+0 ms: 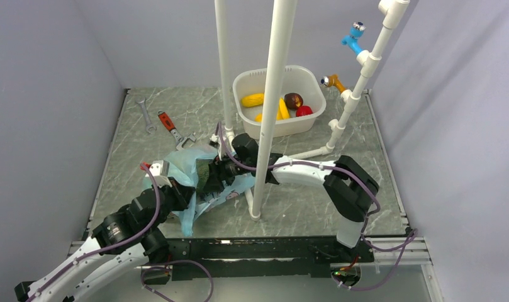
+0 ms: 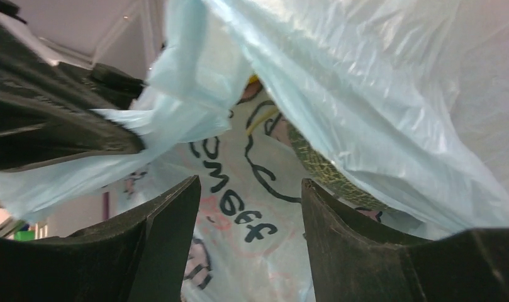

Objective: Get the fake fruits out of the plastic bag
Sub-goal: Adjust the plastic bag at the center of the board.

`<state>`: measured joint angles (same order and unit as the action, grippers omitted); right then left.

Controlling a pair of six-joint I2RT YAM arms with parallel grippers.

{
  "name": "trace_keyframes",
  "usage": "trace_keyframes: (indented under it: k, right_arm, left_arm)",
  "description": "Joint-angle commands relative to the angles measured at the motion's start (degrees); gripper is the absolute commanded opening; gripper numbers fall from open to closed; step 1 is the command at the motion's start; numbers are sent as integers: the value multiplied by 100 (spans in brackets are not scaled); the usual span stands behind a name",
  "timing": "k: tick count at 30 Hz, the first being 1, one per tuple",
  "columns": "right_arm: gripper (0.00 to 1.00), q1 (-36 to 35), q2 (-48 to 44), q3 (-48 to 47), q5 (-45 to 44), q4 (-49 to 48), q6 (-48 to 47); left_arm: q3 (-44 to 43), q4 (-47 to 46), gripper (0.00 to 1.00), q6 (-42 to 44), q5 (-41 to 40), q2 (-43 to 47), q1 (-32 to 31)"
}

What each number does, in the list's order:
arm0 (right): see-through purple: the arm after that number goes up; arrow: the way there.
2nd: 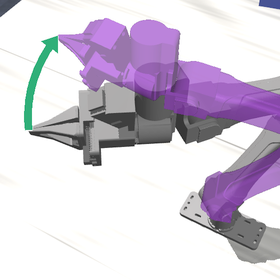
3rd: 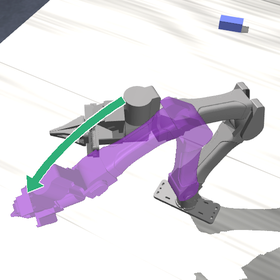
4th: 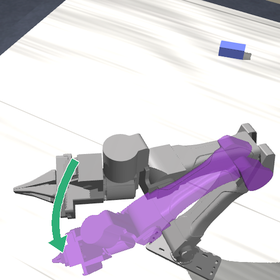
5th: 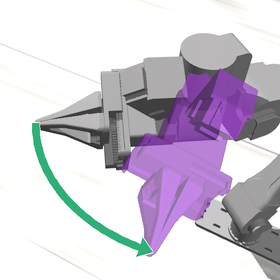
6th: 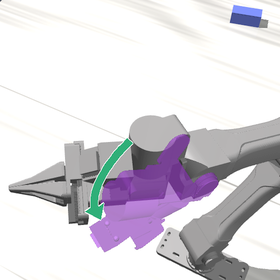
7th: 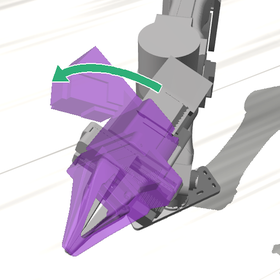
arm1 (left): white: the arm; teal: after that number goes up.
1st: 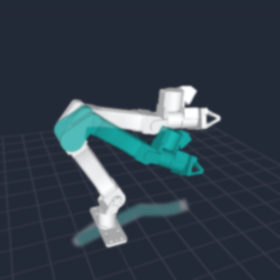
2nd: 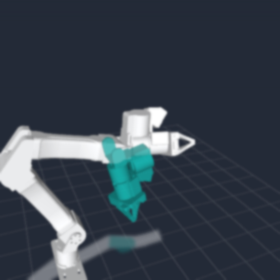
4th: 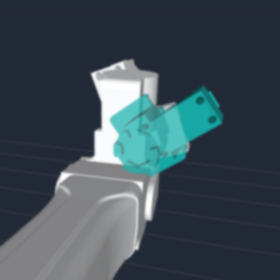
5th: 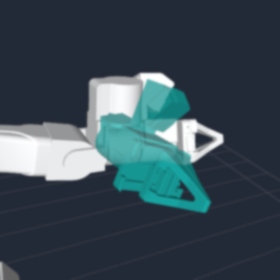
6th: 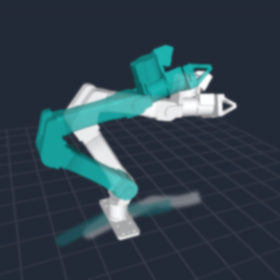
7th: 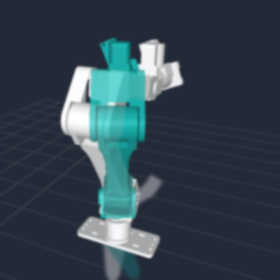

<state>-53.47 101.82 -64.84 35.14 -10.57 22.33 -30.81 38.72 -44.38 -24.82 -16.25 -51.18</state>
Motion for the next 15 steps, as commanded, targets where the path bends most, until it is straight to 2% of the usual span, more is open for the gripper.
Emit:
trace_keyframes:
  k: [1, 5, 9, 15]
  right_arm:
    - [61, -44, 266, -137, -609, -48, -316]
    - [51, -81, 359, 337, -634, -211, -267]
    - [34, -225, 507, 1116, -821, -721, -41]
    - [33, -348, 689, 1646, -833, -1447, 464]
  left_arm:
    - [-133, 143, 0, -181, -134, 113, 6]
    - [-294, 535, 0, -396, -562, 235, 0]
    - [-312, 864, 0, -829, -945, 320, 3]
    - [-794, 1171, 0, -529, -1154, 313, 11]
